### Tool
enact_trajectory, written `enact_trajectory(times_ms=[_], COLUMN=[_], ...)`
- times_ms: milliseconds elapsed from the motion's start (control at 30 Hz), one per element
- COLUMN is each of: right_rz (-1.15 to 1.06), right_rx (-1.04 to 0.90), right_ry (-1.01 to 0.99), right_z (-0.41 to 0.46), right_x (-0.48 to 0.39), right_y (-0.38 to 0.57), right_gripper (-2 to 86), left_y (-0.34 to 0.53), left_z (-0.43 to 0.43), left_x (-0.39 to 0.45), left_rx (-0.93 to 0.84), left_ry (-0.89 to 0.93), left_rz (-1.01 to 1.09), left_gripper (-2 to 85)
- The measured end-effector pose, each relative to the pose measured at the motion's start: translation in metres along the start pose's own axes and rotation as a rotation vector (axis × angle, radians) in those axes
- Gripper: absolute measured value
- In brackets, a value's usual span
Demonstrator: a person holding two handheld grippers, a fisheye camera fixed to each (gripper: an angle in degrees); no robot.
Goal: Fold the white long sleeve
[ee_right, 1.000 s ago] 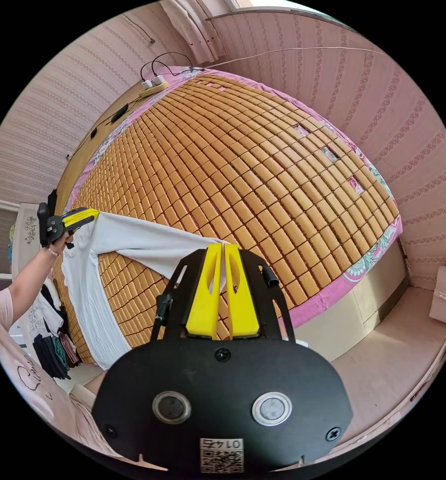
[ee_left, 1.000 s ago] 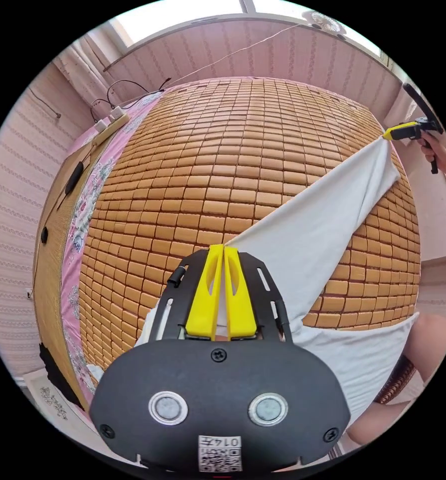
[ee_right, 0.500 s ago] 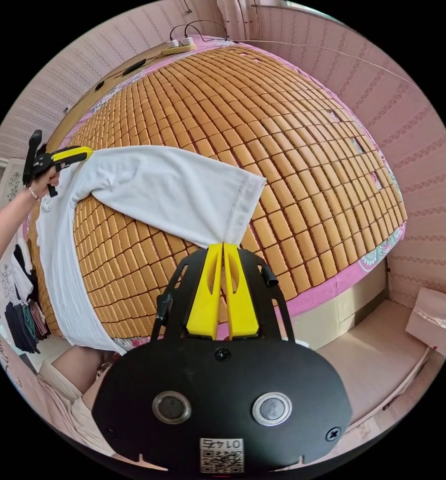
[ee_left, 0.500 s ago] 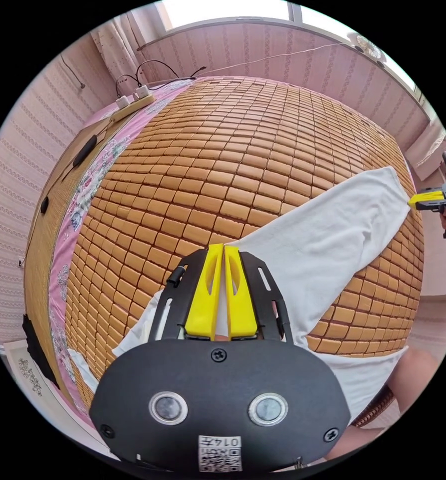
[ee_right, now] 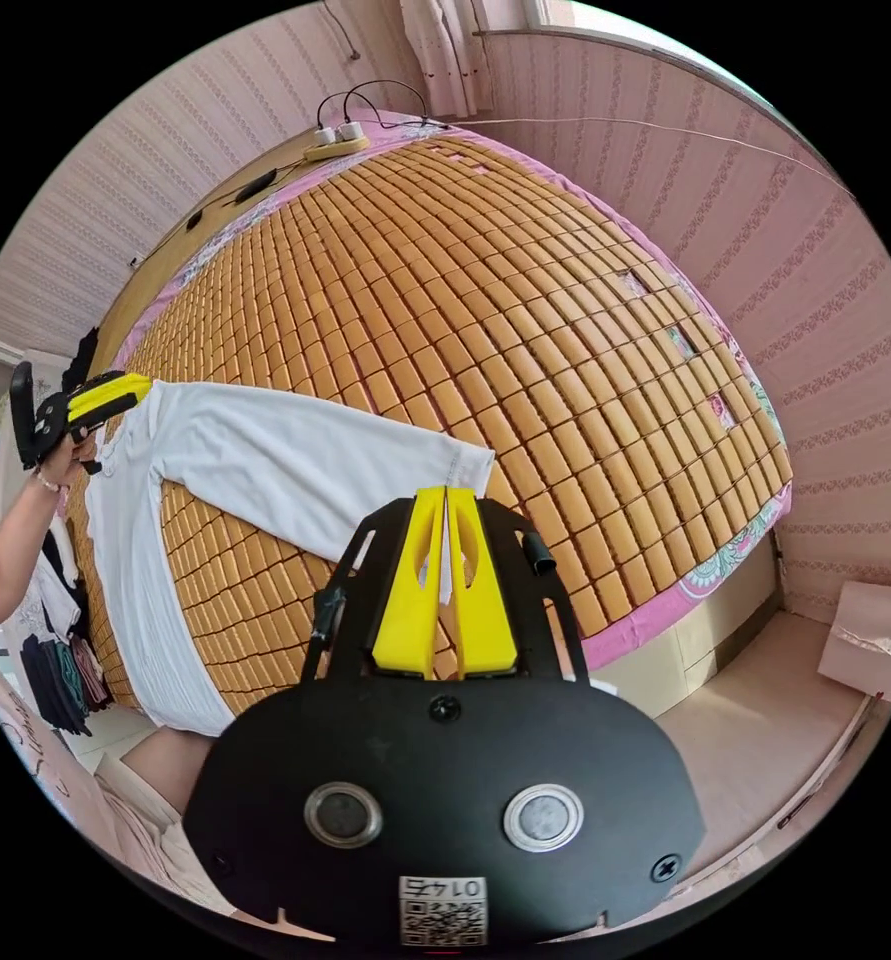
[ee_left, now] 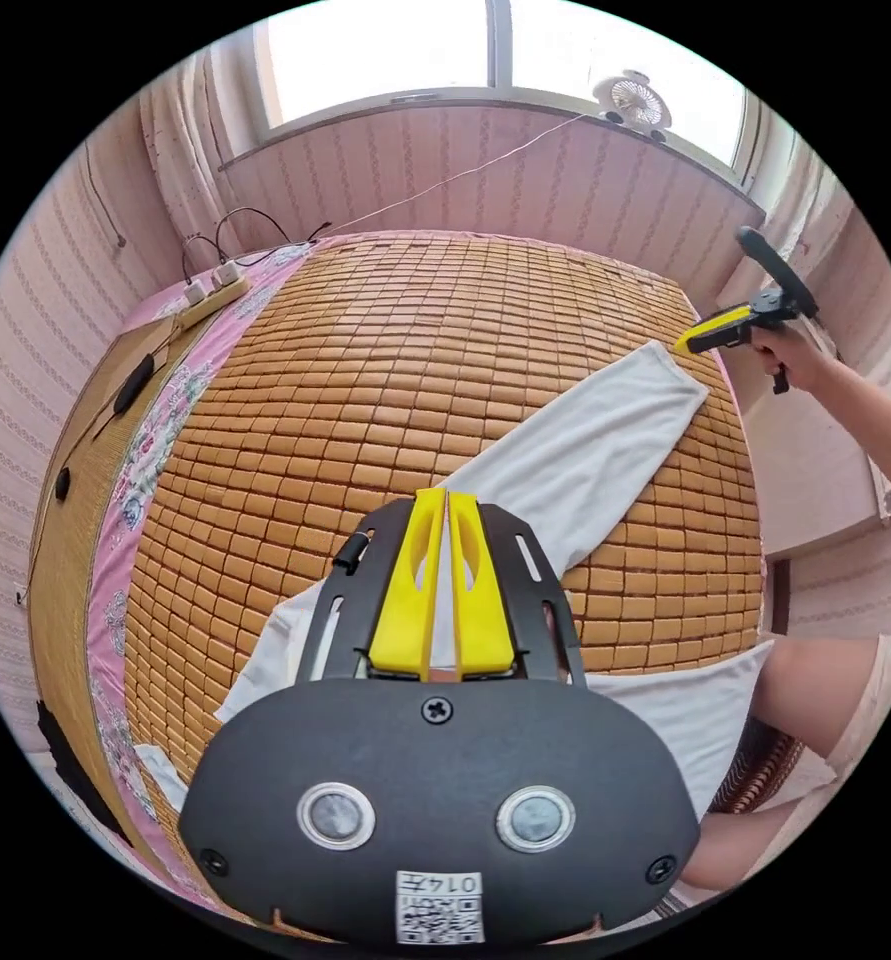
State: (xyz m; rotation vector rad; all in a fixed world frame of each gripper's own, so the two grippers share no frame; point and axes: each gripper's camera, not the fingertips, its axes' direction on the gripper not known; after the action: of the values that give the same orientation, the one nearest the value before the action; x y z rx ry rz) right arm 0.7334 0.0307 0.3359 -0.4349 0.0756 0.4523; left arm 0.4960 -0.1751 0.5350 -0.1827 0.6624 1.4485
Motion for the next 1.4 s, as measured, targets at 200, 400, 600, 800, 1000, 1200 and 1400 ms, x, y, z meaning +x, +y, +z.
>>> enact_trajectory(times_ms=[200, 400, 600, 800, 1000, 1200, 1400], right_rz=[0.065, 0.082, 0.045, -0.276, -0.659, -0.941, -0.993], right_rx=[-0.019, -0.022, 0.032, -0.016, -0.034, -0.037, -0.086], right_ry=[0.030, 0.021, 0.052, -0.111, -0.355, -0.394, -0.190], right_z=[0.027, 0.036, 0.007, 0.009, 0.045, 0.082, 0.148], right_x=[-0.005, -0.018, -0.063, -0.218, -0.461, -0.718, -0.889], right_y=[-0.018, -0.028, -0.023, -0.039, -0.088, -0.121, -0.140], right_gripper=[-0.9, -0.9, -0.7, 1.5, 3.1, 3.8, 6.2], left_y=[0.019, 0.038, 0.142, 0.331, 0.472, 0.529, 0.565], left_z=[0.041, 0.009, -0.084, -0.148, -0.184, -0.180, -0.167], left_x=[0.049, 0.043, 0.047, 0.053, 0.068, 0.084, 0.100], left_rx=[-0.106, -0.059, 0.033, -0.118, -0.143, -0.066, -0.056], left_ry=[0.053, 0.097, 0.065, -0.111, -0.197, -0.206, -0.209], left_rz=[0.054, -0.021, -0.226, -0.691, -1.037, -1.134, -1.170], left_gripper=[-0.8, -0.6, -0.5, -0.4, -0.4, -0.3, -0.2])
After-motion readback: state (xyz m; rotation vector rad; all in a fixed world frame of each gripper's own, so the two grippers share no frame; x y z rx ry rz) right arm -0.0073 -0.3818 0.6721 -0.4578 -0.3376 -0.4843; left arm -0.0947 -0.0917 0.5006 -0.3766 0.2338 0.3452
